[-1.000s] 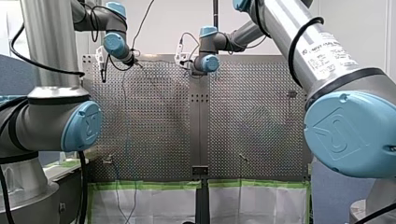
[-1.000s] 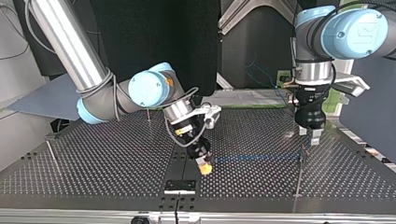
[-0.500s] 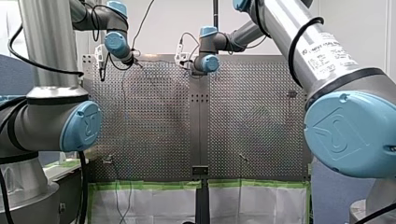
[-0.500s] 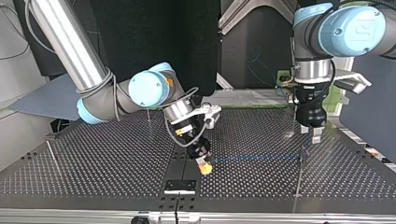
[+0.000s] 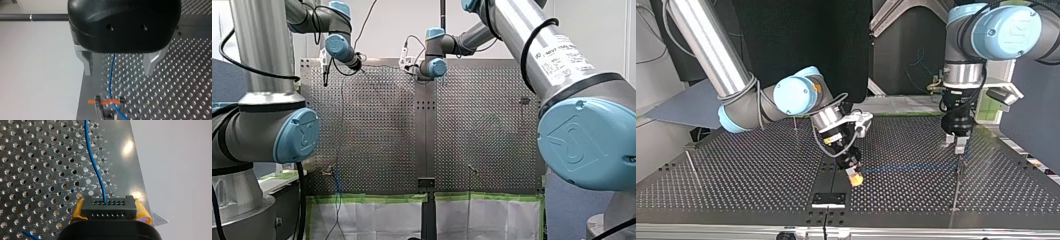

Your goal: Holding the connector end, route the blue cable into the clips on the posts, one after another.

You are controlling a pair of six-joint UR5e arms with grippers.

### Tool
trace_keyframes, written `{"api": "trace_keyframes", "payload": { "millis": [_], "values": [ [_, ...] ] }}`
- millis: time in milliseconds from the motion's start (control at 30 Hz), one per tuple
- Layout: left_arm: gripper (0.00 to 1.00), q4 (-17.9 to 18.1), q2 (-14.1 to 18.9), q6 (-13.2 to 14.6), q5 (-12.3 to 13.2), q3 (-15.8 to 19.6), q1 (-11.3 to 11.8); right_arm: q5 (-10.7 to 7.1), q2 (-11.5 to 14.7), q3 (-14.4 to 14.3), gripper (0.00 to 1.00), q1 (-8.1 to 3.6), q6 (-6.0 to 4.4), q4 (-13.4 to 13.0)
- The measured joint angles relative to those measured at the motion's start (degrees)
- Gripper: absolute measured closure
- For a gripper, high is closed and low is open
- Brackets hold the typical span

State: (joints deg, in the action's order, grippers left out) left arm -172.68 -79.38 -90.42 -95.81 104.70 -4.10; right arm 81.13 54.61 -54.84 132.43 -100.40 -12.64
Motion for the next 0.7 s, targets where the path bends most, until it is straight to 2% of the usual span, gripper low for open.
{"api": "trace_keyframes", "payload": {
  "millis": [233,433,700],
  "values": [
    [0.0,-1.3,-2.0,1.7,1.4,-3.6,-1.1,0.0,0.0,0.0,1.0,-0.02,0.09,0.1],
    [0.0,-2.1,-4.5,3.6,1.4,-6.6,-2.3,0.0,0.0,0.0,1.0,-0.02,0.12,0.0],
    [0.0,-1.6,-7.2,4.0,0.2,-9.4,-3.8,0.0,0.0,0.0,1.0,-0.02,0.17,0.1]
  ]
}}
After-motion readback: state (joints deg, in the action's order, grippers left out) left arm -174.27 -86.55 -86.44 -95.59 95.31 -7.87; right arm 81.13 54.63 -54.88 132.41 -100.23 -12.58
